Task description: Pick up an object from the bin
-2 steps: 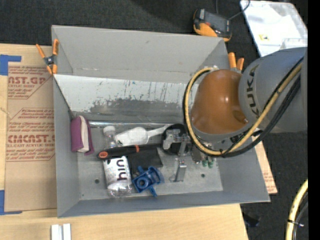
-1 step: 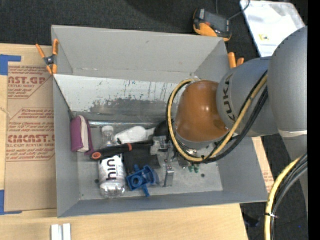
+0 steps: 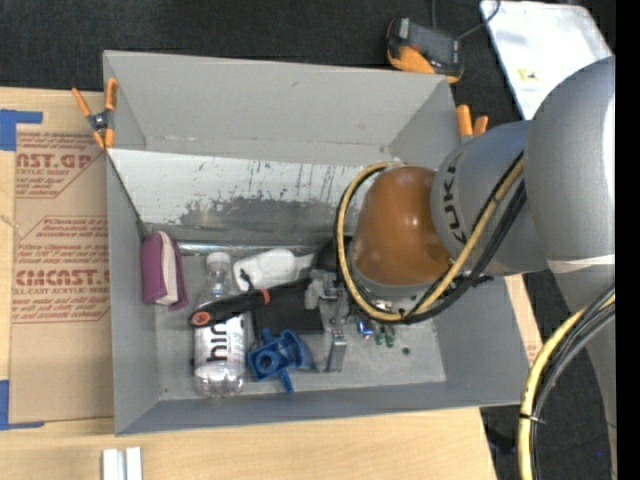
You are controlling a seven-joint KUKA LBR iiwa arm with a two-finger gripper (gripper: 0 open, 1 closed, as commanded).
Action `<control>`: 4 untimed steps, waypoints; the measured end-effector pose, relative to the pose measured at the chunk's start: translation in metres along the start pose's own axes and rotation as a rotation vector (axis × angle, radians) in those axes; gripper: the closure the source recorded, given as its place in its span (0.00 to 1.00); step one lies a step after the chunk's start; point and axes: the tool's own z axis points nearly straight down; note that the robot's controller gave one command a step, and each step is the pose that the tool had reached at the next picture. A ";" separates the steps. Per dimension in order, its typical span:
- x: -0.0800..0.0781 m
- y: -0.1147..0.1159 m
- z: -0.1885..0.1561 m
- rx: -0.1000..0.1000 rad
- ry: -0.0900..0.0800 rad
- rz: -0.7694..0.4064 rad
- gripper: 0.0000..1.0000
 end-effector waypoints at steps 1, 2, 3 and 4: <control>0.009 0.026 -0.001 0.004 0.002 -0.199 0.00; 0.015 0.050 -0.001 0.004 -0.002 -0.208 0.00; 0.026 0.059 -0.001 0.003 -0.004 -0.219 1.00; 0.026 0.059 -0.001 0.003 -0.004 -0.218 1.00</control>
Offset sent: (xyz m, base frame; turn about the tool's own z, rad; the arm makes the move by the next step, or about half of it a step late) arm -0.0153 0.0491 0.0027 -0.2085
